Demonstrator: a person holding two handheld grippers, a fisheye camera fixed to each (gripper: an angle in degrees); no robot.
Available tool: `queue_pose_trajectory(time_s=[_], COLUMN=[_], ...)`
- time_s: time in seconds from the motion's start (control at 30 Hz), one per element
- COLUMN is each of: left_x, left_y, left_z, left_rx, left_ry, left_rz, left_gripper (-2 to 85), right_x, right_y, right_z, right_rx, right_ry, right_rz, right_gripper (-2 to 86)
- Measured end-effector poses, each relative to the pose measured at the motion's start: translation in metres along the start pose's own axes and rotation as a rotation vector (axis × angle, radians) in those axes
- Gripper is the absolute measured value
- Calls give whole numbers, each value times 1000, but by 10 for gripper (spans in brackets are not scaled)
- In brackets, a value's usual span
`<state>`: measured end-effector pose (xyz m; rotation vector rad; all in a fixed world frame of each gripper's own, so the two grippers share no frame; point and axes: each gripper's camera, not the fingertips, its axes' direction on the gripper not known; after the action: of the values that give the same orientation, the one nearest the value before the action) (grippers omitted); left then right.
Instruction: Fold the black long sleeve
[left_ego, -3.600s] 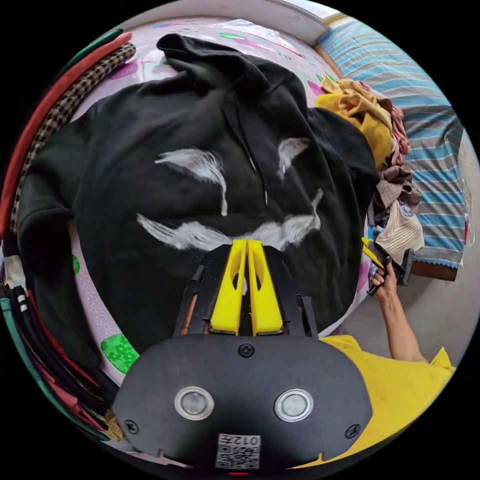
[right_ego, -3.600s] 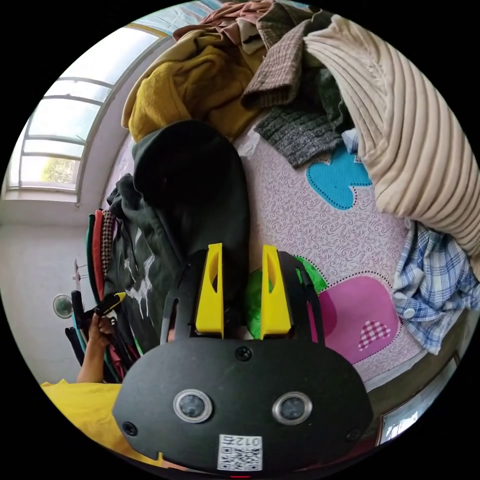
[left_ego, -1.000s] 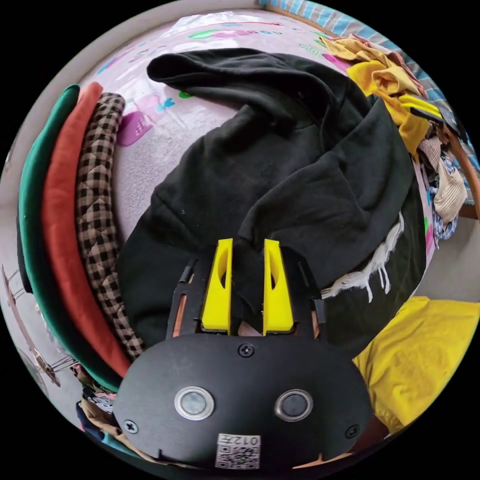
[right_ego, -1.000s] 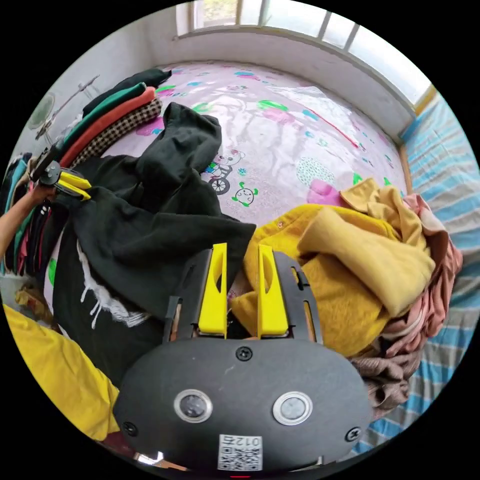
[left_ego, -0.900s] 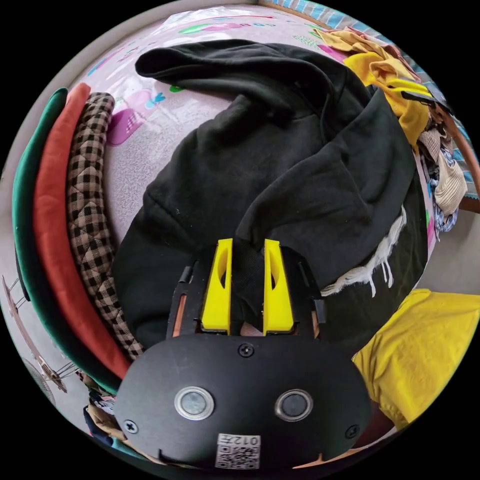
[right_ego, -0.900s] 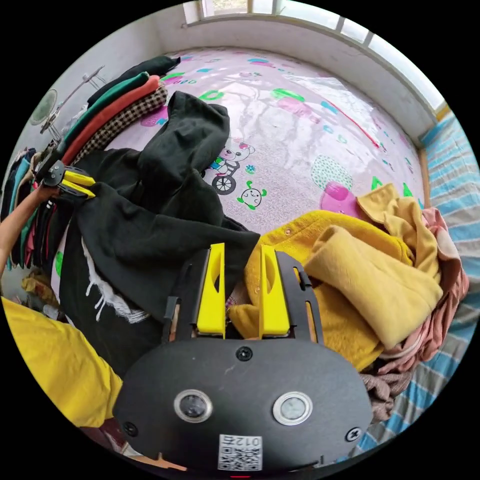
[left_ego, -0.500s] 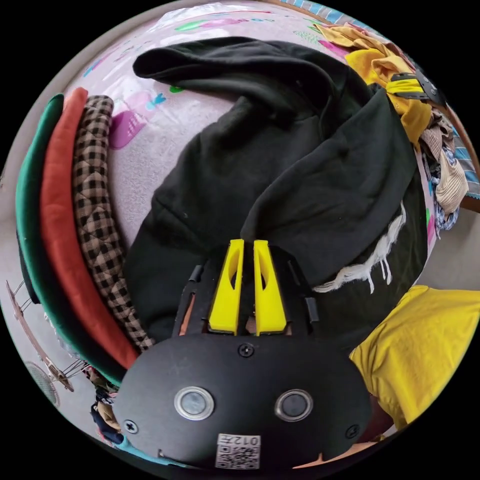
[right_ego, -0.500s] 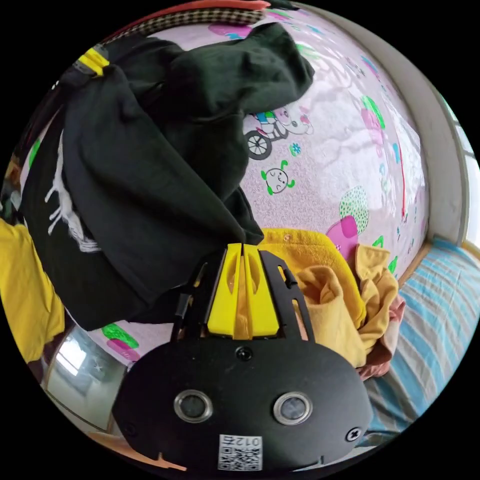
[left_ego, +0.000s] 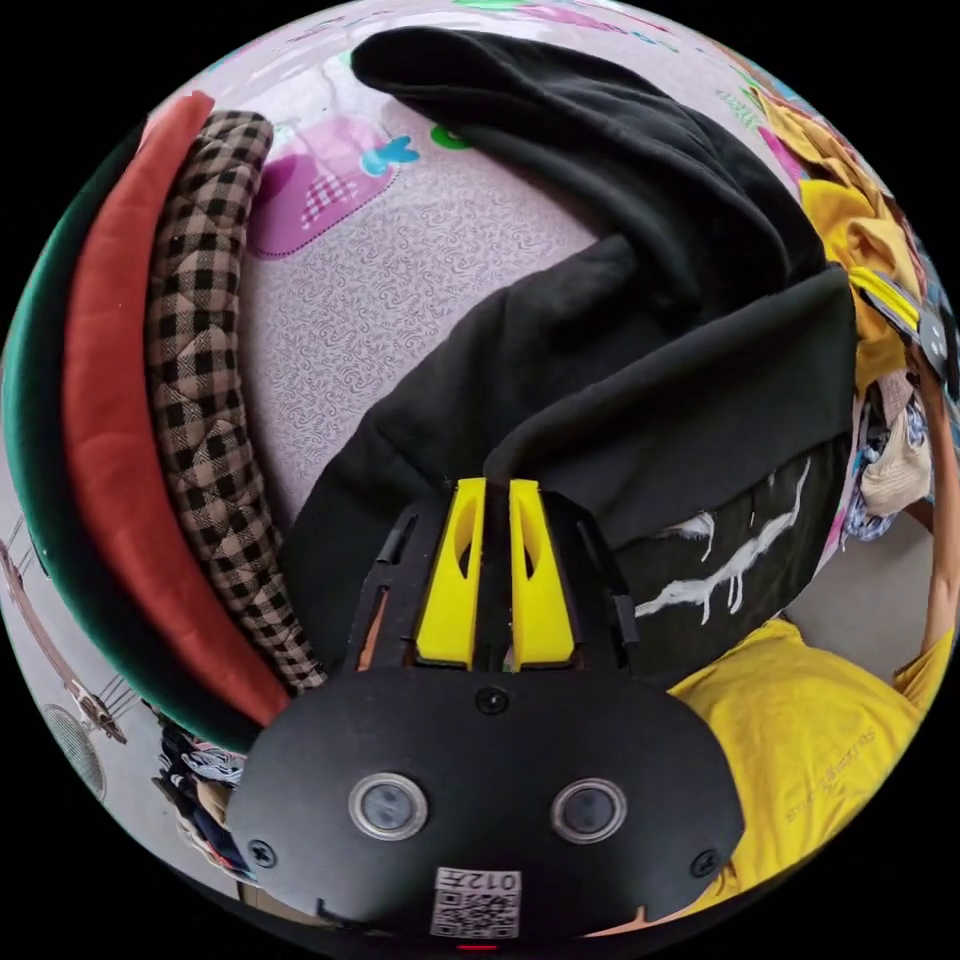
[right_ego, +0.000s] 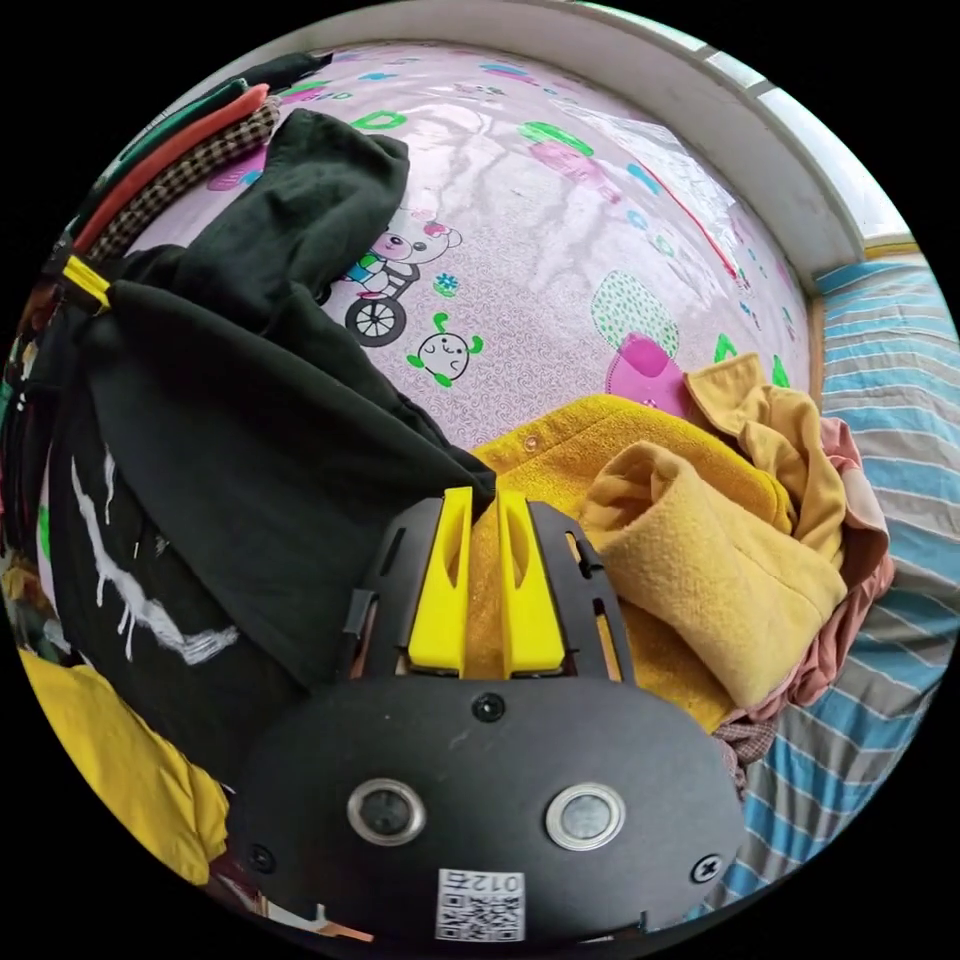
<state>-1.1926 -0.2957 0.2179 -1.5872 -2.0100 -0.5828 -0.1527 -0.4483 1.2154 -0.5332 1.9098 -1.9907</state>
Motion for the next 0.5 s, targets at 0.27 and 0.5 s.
queue_pose_trajectory(time_s=[0.27, 0.5], left_x=[-16, 9], left_y=[23, 82], left_z=[-21, -33], left_rx=[41, 248], left_ry=[15, -53], left_rz=[-64, -105], left_gripper=[16, 4], right_x=[24, -53], right_y=[91, 128], right_z=[-60, -25], right_rx=[372, 225], right_ry=[-222, -260], right_rz=[235, 120], right_gripper=[8, 7])
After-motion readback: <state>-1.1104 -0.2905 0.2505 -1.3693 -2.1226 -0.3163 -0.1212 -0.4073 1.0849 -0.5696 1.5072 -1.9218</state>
